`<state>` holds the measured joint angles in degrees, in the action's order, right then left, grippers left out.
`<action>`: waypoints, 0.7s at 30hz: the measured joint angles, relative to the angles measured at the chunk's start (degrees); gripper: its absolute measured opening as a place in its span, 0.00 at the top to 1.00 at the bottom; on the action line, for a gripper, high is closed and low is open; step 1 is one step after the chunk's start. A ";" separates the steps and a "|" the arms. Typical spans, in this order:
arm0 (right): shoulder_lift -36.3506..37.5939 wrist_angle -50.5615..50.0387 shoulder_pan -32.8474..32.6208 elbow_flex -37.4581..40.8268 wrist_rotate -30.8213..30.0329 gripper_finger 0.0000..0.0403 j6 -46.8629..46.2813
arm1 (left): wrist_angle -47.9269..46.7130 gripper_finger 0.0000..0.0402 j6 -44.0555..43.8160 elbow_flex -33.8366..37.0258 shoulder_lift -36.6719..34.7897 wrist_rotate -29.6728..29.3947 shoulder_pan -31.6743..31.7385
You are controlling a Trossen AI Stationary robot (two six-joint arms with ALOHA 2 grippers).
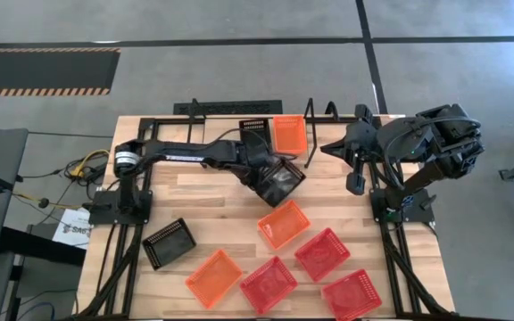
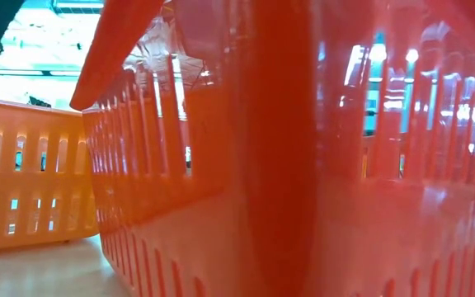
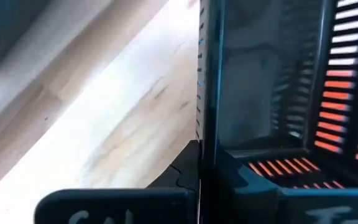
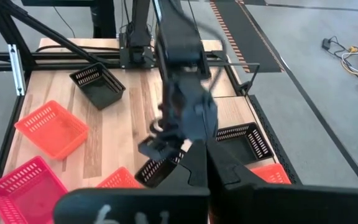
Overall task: Stack baskets on shelf by color
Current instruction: Stack the top black bin on top of the black bin on the shelf
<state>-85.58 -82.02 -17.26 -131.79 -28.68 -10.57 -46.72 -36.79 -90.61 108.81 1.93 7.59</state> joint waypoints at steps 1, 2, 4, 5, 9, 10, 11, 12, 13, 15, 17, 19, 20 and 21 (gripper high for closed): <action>0.00 -0.03 0.00 -0.01 0.00 1.00 0.00 | -0.38 1.00 -0.56 -0.66 -1.32 -0.83 -0.55; -0.02 -0.12 0.00 0.00 0.01 1.00 0.00 | -1.33 1.00 -0.97 -1.02 -2.60 -2.31 -1.00; 0.00 -0.33 0.04 0.00 0.00 1.00 0.02 | -2.27 1.00 -2.20 -1.47 -5.12 -6.65 -1.96; 0.00 -0.37 0.04 0.00 0.01 1.00 0.19 | -2.84 1.00 -3.30 -1.49 -6.39 -9.14 -2.27; -0.02 -0.48 0.04 0.00 -0.77 1.00 0.86 | -8.42 1.00 -8.75 -1.53 -11.07 -19.24 -1.38; -0.02 -0.47 0.10 0.00 -1.69 1.00 1.47 | -10.35 1.00 -10.08 -1.53 -11.75 -20.52 -0.46; -0.02 -0.46 0.21 0.00 -2.82 1.00 2.06 | -11.81 1.00 -11.30 -1.53 -12.26 -21.18 0.62; -0.01 -0.38 0.39 0.00 -4.03 1.00 2.64 | -12.64 1.00 -12.35 -1.53 -12.58 -21.11 1.82; -0.02 -0.16 0.75 0.00 -4.95 1.00 3.20 | -13.51 1.00 -13.09 -1.53 -12.68 -20.31 3.17; -0.02 0.19 1.77 0.00 -6.74 1.00 3.56 | -14.03 1.00 -13.27 -1.45 -12.61 -17.73 5.86; -0.02 0.15 3.08 0.00 -8.46 1.00 3.56 | -12.43 1.00 -12.13 -1.02 -12.22 -15.32 8.47; -0.02 0.02 4.74 0.00 -10.18 1.00 3.54 | -9.84 1.00 -11.17 0.04 -11.88 -13.02 10.76; -0.02 -0.01 5.65 0.00 -10.43 1.00 3.55 | -7.77 1.00 -10.87 0.35 -11.53 -11.86 11.75; -0.01 -0.19 6.66 0.00 -10.50 1.00 3.56 | -6.40 1.00 -10.34 0.49 -11.28 -10.63 12.76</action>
<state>-85.60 -82.20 -10.59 -131.79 -39.17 -7.01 -53.12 -47.13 -90.12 97.53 -8.70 20.35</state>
